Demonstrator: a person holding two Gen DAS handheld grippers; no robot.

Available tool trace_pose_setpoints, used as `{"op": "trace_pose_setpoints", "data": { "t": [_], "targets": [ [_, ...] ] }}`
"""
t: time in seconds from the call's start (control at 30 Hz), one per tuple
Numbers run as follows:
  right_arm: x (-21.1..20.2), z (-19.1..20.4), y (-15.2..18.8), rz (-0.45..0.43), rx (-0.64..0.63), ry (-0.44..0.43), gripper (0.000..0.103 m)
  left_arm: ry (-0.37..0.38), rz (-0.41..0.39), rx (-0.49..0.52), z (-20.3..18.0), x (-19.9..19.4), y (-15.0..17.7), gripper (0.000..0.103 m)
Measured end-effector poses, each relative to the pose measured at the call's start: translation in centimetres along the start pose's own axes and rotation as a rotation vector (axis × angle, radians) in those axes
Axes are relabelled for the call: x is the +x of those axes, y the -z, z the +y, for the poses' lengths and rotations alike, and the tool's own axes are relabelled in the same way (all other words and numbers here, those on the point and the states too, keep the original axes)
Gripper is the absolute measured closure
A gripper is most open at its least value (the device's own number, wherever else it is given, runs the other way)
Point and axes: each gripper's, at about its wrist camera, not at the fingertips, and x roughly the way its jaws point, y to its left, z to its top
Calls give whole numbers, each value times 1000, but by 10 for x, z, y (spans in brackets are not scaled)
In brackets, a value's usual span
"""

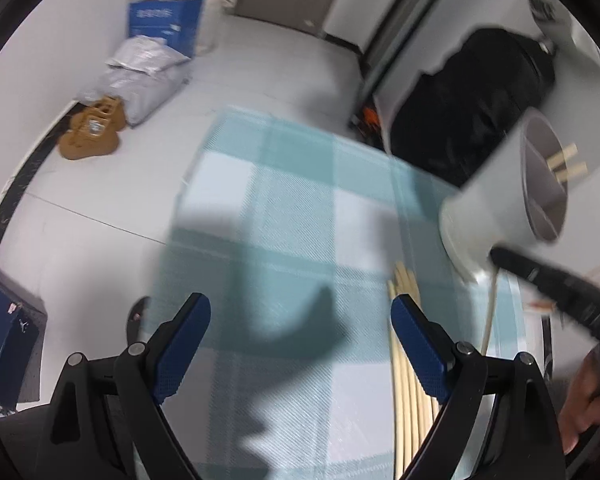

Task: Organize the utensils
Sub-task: 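Lower the left tool and grasp a chopstick while the right tool holds its chopstick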

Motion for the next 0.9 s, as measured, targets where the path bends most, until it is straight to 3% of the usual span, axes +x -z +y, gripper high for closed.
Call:
{"op": "trace_pose_setpoints", "data": {
  "t": [0.27,0.4,0.57,0.9],
  "targets": [
    [-38,-37,12,-127,200,-142,99,-34,94,175,-37,6,26,14],
    [-55,-58,25,-166,261,-188,99,-91,146,227,-45,15,36,14],
    [-69,-93,45,-209,376,-248,99,-175,152,304,-56,15,42,14],
    [-68,-139,75,-229,469,-338,99,-230,212,246,-49,14,39,14]
  ]
}}
